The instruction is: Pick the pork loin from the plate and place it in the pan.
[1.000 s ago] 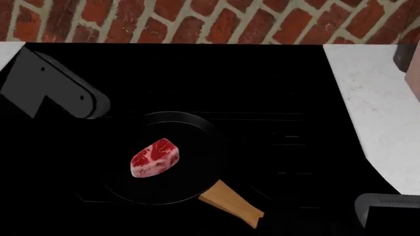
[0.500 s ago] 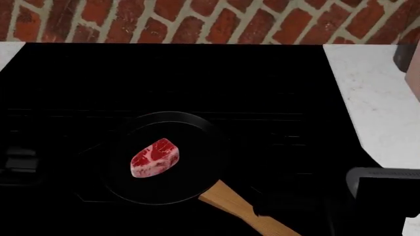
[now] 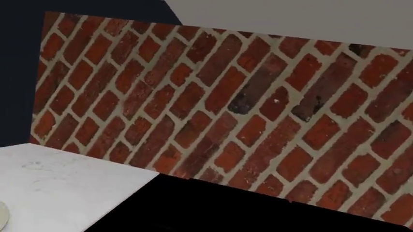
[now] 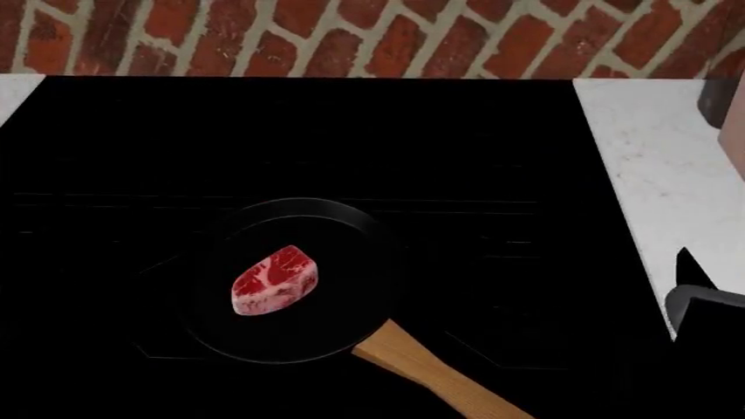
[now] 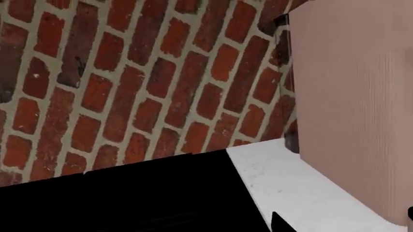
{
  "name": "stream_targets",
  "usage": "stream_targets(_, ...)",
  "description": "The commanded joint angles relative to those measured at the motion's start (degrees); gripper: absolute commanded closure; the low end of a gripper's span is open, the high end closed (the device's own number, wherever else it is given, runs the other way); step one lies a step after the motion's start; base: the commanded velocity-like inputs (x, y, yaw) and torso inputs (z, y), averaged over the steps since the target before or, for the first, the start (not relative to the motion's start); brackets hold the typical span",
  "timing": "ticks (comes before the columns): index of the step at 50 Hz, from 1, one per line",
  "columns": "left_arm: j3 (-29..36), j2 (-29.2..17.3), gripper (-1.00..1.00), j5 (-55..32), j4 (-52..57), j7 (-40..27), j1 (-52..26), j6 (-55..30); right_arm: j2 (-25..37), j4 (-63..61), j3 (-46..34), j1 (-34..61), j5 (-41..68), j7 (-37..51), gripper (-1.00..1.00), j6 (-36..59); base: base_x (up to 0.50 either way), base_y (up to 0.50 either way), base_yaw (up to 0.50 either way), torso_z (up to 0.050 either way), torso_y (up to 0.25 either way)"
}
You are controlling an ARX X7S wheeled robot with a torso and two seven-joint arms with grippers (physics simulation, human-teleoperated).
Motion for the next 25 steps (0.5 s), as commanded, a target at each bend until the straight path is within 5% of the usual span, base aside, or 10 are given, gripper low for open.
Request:
stream_targets(1,-4.4,2.2,-1.0,-3.0,-1.5,1.8,0.3,2.5,-1.8,2.4,2.4,0.7,-1.4,1.0,-1.0,-1.8,0.0,0.0,0.0,0.0,0.0)
stream_targets(12,-6.7,2.9,-1.0,-6.1,-1.9,1.4,0.7,3.0,-1.6,1.9,2.9,0.9,-0.7,1.9,-1.0,-1.2,0.0,0.0,0.0,0.0,0.0)
stream_targets(15,-11.7,4.6,-1.0,-16.9,-2.5,0.1,-0.4,1.3,-2.0,1.2,3.8,0.7,0.0,1.6,-1.0,-2.5,0.0,0.0,0.0,0.0,0.0)
stream_targets(25,-12.3,5.5,-1.0,-12.2,-2.8,-1.8,-1.0,4.8,-2.2,0.8,3.9,0.8,-2.8,3.1,-1.0,-5.5,0.0,0.0,0.0,0.0,0.0)
